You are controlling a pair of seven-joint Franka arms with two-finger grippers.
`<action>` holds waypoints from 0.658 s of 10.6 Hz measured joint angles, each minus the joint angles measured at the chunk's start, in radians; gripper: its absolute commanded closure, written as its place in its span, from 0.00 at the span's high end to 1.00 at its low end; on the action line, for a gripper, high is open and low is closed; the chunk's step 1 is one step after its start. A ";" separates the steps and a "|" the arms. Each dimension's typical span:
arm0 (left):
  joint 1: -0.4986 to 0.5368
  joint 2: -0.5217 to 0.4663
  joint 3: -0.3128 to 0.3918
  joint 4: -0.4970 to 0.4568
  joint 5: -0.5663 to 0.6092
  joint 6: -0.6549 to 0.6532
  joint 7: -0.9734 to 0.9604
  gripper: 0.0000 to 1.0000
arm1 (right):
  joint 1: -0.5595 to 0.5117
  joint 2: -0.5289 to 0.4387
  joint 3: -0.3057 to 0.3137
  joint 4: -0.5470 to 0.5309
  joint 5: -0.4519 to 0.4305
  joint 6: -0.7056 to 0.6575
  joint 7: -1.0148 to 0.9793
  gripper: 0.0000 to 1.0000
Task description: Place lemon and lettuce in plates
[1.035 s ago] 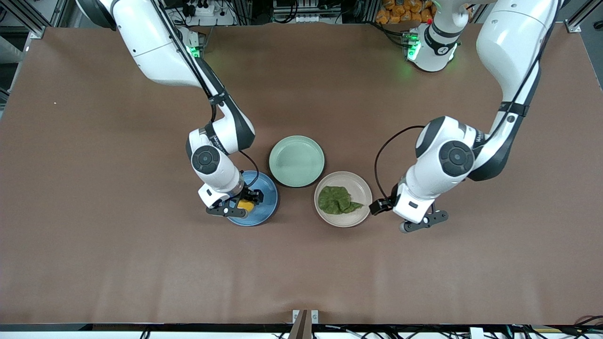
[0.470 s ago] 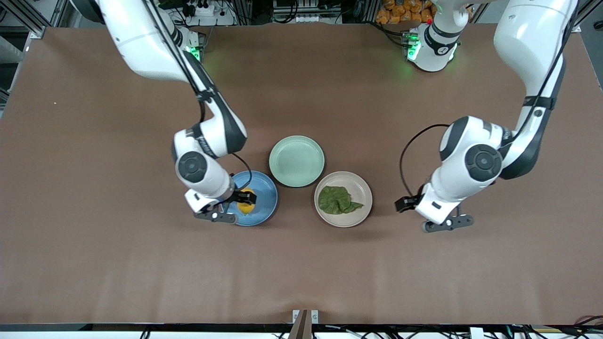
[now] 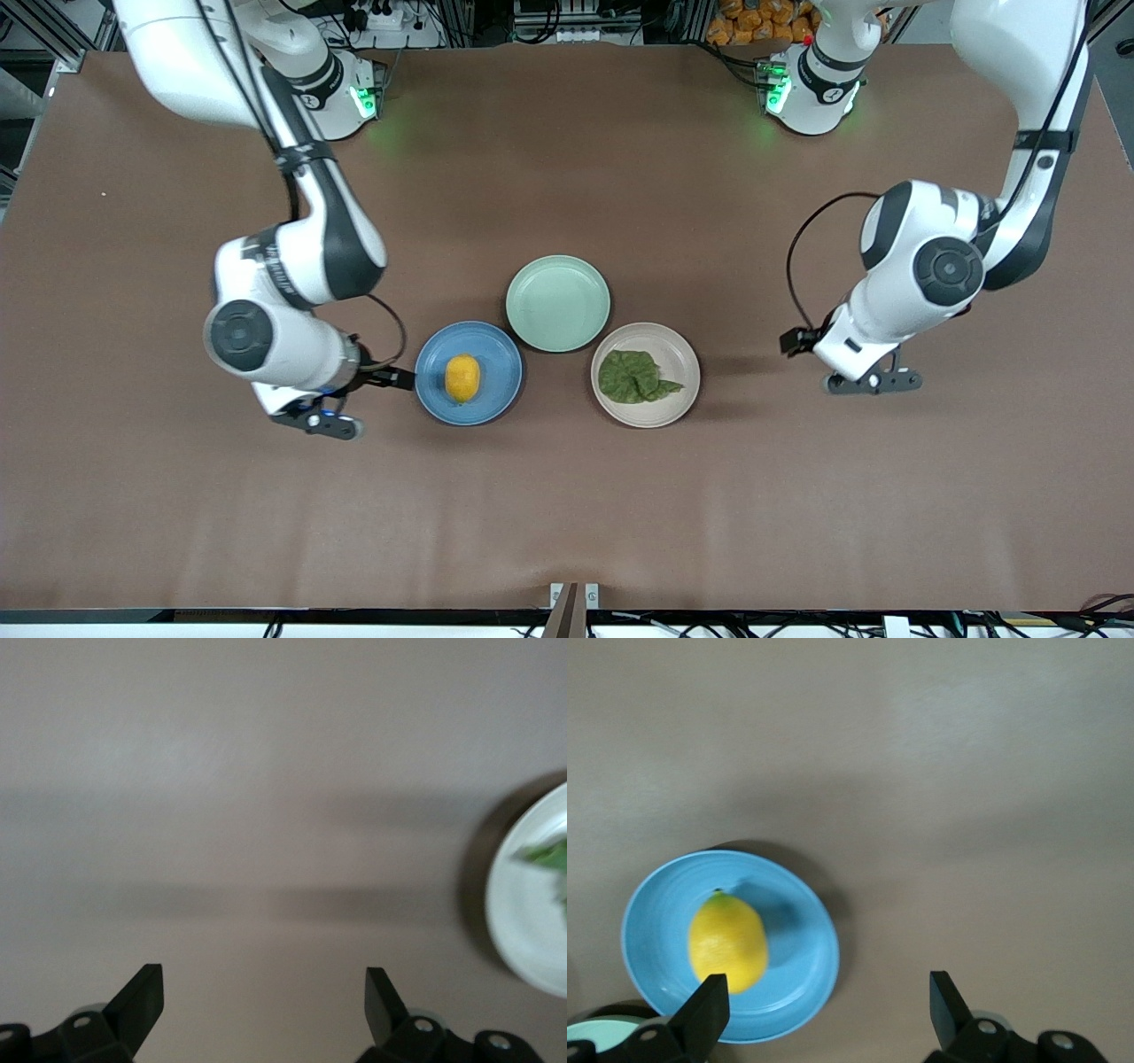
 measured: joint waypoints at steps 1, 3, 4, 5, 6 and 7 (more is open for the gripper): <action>-0.015 -0.042 0.028 -0.056 -0.001 0.000 0.009 1.00 | -0.024 -0.003 -0.001 0.000 -0.001 -0.024 -0.020 1.00; -0.041 -0.148 0.068 -0.145 -0.002 -0.008 0.010 1.00 | -0.078 -0.007 -0.005 0.002 -0.004 -0.065 -0.090 1.00; -0.046 -0.202 0.078 -0.164 -0.002 -0.030 0.010 1.00 | -0.114 -0.012 -0.007 0.005 -0.005 -0.096 -0.136 1.00; -0.047 -0.244 0.082 -0.170 -0.003 -0.044 0.010 1.00 | -0.150 -0.018 -0.007 0.008 -0.006 -0.128 -0.177 1.00; -0.047 -0.275 0.083 -0.174 -0.011 -0.047 0.010 1.00 | -0.177 -0.023 -0.007 0.011 -0.006 -0.151 -0.202 1.00; -0.049 -0.298 0.083 -0.173 -0.029 -0.047 0.010 1.00 | -0.193 -0.024 -0.009 0.013 -0.009 -0.162 -0.209 1.00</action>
